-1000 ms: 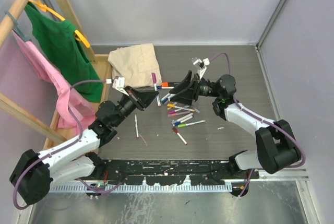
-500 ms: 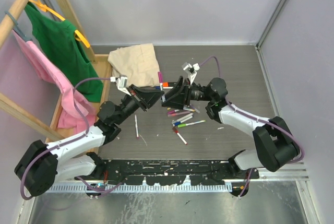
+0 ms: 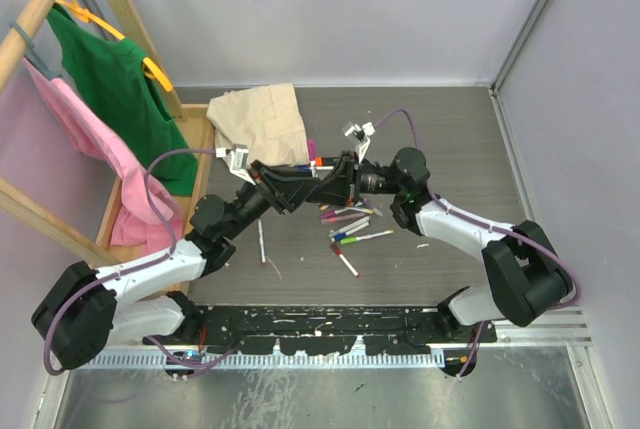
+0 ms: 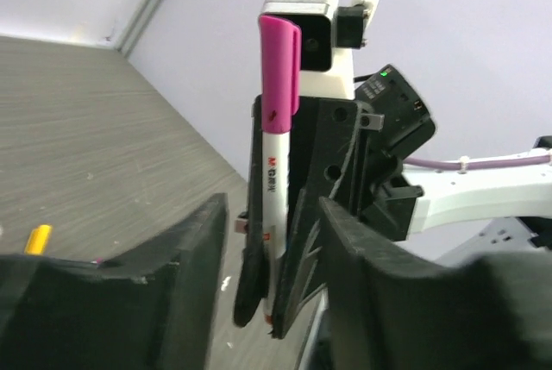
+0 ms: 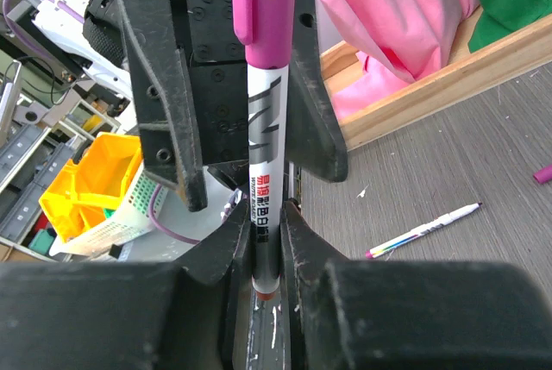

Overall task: Open the pen caps
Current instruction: Pick up the pen from the center of the board, then open the pen cap from the pen.

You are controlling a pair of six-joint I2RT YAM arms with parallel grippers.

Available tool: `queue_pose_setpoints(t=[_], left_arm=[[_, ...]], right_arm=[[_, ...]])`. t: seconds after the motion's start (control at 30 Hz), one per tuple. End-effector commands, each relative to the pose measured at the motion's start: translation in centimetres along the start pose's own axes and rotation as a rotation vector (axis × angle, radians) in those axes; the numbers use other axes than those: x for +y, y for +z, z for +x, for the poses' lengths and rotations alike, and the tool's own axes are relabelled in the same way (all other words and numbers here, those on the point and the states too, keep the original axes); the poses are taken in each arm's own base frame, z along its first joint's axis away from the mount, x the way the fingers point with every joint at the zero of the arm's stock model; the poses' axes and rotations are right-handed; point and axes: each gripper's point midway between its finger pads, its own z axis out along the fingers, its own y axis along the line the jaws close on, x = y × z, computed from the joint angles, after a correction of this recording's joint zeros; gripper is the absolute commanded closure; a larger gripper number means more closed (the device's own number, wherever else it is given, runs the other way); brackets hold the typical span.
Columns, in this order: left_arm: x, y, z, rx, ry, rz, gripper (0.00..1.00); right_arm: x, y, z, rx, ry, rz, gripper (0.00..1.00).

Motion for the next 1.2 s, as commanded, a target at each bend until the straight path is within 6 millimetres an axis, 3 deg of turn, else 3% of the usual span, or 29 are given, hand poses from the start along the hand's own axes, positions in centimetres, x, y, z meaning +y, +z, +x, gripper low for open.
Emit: queue_pose_setpoints(t=[0.0, 0.2, 0.33, 0.7, 0.9, 1.17], left_arm=[[-0.8, 0.1, -2.2, -0.059, 0.009, -0.019, 0.44], [0.1, -0.9, -2.8, 0.0, 0.015, -0.138, 0.09], [-1.3, -1.0, -3.7, 0.062, -0.021, -0.083, 0.08], [-3.9, -0.1, -6.1, 0.125, -0.07, 0.091, 0.21], [-4.9, 0.6, -6.7, 0.136, -0.099, 0.172, 0.4], [-5.9, 1.0, -7.3, 0.111, -0.114, 0.258, 0.53]], right_arm=[[1.1, 0.5, -2.1, -0.023, -0.081, -0.026, 0.99], [0.9, 0.5, -1.8, 0.011, -0.092, -0.024, 0.99], [0.9, 0.6, -1.4, 0.056, -0.088, -0.038, 1.0], [2.8, 0.3, -0.7, 0.152, -0.097, -0.158, 1.0], [3.6, 0.2, -0.7, 0.162, -0.101, -0.193, 1.0], [3.8, 0.4, -0.4, 0.175, -0.096, -0.208, 1.0]])
